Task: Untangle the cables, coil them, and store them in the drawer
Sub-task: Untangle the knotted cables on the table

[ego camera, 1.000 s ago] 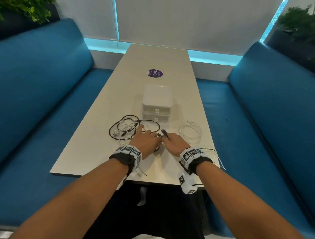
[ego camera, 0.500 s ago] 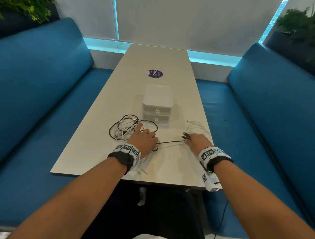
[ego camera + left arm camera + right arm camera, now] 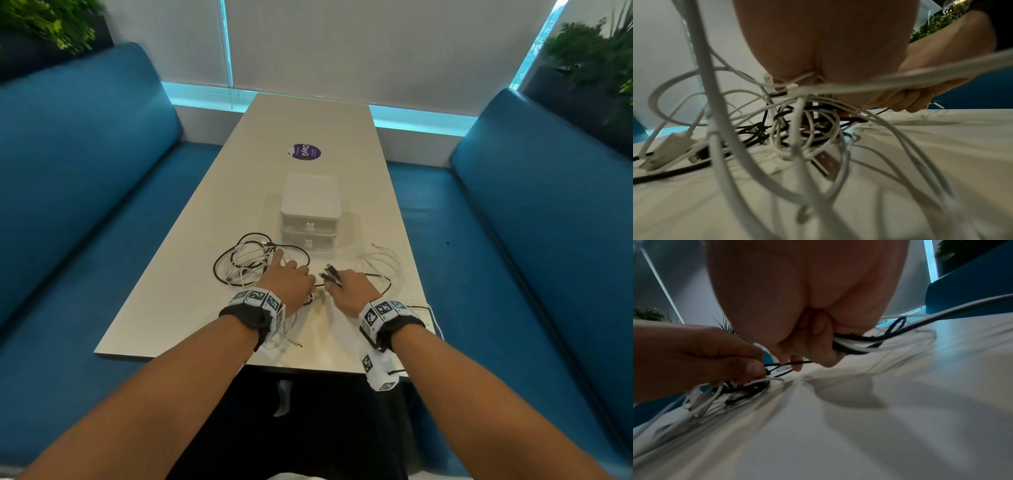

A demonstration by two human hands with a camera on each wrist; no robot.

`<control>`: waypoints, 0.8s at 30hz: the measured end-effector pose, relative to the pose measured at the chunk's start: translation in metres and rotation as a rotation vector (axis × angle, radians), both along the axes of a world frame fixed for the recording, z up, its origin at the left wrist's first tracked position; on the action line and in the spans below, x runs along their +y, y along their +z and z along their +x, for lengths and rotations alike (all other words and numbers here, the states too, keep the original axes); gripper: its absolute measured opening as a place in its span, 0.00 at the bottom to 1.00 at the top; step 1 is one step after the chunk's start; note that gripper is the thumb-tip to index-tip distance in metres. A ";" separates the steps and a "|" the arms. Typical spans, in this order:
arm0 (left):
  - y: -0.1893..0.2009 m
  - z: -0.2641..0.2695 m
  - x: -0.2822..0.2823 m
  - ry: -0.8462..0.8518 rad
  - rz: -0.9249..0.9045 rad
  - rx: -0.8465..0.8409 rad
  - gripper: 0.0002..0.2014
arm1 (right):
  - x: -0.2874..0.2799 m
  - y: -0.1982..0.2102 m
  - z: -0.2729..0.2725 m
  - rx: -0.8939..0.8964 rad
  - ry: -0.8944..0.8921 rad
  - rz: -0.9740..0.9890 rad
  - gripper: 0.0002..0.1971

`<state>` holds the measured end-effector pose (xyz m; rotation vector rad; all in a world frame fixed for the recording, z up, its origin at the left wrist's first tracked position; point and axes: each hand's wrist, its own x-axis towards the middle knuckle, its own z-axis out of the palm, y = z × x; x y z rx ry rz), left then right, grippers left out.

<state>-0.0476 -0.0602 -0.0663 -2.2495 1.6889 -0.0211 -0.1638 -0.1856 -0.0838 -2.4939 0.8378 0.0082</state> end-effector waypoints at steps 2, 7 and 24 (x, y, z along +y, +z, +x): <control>-0.002 0.001 0.001 0.011 -0.020 0.002 0.14 | -0.003 -0.001 -0.001 0.010 0.004 0.049 0.13; -0.005 0.001 0.005 -0.023 -0.066 -0.014 0.15 | -0.006 0.004 -0.009 0.063 0.054 -0.007 0.12; -0.007 0.004 0.004 0.024 -0.067 -0.041 0.12 | -0.009 0.007 -0.004 -0.024 -0.062 -0.116 0.15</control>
